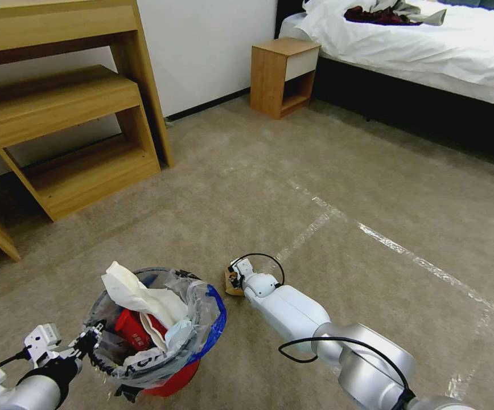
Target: Pick up the trash bin and place the garbage on the floor into it.
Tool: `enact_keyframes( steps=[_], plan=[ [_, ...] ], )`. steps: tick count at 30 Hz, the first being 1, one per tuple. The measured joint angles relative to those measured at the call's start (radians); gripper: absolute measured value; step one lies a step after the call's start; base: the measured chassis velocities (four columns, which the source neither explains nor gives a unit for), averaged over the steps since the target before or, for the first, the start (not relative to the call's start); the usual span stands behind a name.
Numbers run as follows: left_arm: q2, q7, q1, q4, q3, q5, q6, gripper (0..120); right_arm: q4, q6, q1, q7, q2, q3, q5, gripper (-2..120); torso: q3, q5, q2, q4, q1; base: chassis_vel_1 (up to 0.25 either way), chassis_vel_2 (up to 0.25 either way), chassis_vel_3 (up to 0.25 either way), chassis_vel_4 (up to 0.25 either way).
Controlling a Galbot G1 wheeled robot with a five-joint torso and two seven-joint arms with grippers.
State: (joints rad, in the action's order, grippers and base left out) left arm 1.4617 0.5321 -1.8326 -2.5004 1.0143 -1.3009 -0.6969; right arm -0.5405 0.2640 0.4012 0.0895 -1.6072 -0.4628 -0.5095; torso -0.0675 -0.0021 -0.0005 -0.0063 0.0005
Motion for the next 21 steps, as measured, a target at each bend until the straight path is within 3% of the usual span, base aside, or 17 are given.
enact_keyframes(
  steps=[7, 9, 12, 17, 21],
  plan=[
    [-0.007, 0.0, 0.0, 0.0, 0.004, -0.005, 0.0, 0, -0.042, -0.002, 0.008, 0.02, 0.011, 0.002, -0.026, 1, 0.0, 0.0003, 0.0, 0.0004, 0.0, 0.0, 0.0, 0.0, 0.0],
    [-0.008, 0.001, 0.001, 0.0, 0.002, -0.005, 0.0, 0, -0.066, 0.005, 0.009, 0.027, 0.025, -0.001, -0.039, 0, 0.0, 0.0003, 0.0, 0.0004, 0.0, 0.0, 0.0, 0.0, 0.0],
    [-0.011, 0.002, 0.009, 0.005, -0.004, -0.006, 0.0, 0, -0.197, 0.021, 0.006, 0.054, 0.107, -0.015, -0.122, 0, 0.0, 0.0002, 0.0, -0.0006, 0.0, 0.0, 0.0, 0.0, 0.0],
    [-0.014, 0.003, 0.01, 0.006, -0.006, -0.007, 0.0, 0, -0.323, 0.015, -0.015, 0.068, 0.173, -0.014, -0.205, 0, 0.0, 0.0002, 0.0, -0.0001, 0.0, 0.0, 0.0, 0.0, 0.0],
    [-0.018, 0.005, 0.011, 0.005, -0.001, -0.014, 0.0, 0, -0.426, -0.08, -0.045, 0.037, 0.226, 0.022, -0.22, 0, 0.0, 0.0003, 0.0, 0.0001, 0.0, 0.0, 0.0, 0.0, 0.0]
  ],
)
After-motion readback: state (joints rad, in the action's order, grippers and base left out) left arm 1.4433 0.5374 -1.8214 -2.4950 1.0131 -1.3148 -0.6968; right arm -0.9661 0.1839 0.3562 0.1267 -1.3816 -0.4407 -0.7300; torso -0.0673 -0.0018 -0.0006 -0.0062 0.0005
